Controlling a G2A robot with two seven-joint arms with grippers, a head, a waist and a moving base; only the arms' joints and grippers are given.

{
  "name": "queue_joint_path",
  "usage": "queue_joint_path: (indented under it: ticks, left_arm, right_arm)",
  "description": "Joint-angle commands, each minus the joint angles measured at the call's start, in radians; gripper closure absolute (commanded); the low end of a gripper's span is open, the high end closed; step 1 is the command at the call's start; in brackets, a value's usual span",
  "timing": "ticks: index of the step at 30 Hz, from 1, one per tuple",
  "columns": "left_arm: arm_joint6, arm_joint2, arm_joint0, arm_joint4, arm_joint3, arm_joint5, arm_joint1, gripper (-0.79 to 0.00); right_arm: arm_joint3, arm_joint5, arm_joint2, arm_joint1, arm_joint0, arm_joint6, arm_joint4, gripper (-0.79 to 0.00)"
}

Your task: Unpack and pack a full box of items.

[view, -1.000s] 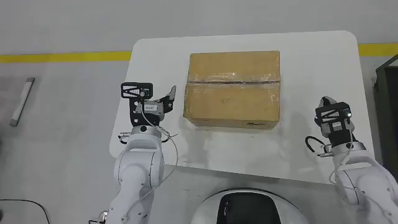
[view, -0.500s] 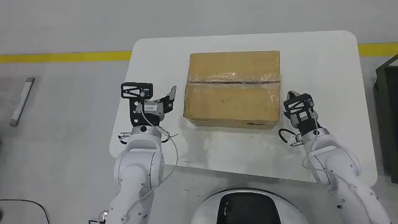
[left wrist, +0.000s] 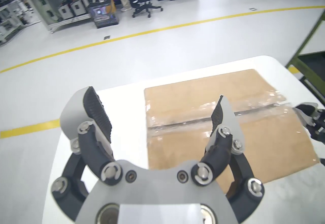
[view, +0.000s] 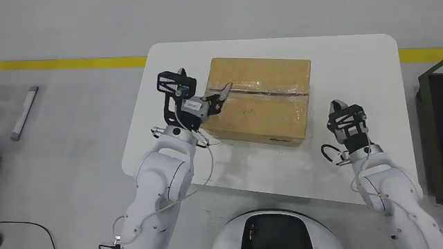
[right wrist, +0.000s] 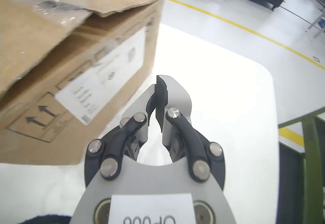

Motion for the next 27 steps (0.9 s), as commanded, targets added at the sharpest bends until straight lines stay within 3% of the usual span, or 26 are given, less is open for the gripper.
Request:
queue_joint_path:
  ticks: [1, 7, 21, 27]
  left_arm:
    - [-0.013, 0.045, -0.025, -0.009, 0.022, -0.039, -0.004, -0.785]
    - [0.019, 0.176, -0.087, -0.029, 0.062, -0.16, -0.019, -0.785]
    - [0.036, 0.186, -0.073, -0.018, 0.079, -0.176, -0.018, -0.785]
    - [0.127, 0.275, -0.114, 0.003, 0.171, -0.225, -0.034, -0.785]
  right_arm:
    - [-0.031, 0.003, 0.042, 0.003, -0.028, 0.01, 0.003, 0.0]
    - [-0.106, 0.01, 0.148, 0.009, -0.116, 0.023, 0.026, 0.0]
    - [-0.185, 0.022, 0.195, 0.01, -0.204, 0.015, 0.037, 0.0]
    - [-0.189, 0.016, 0.189, 0.011, -0.215, 0.008, 0.01, 0.0]
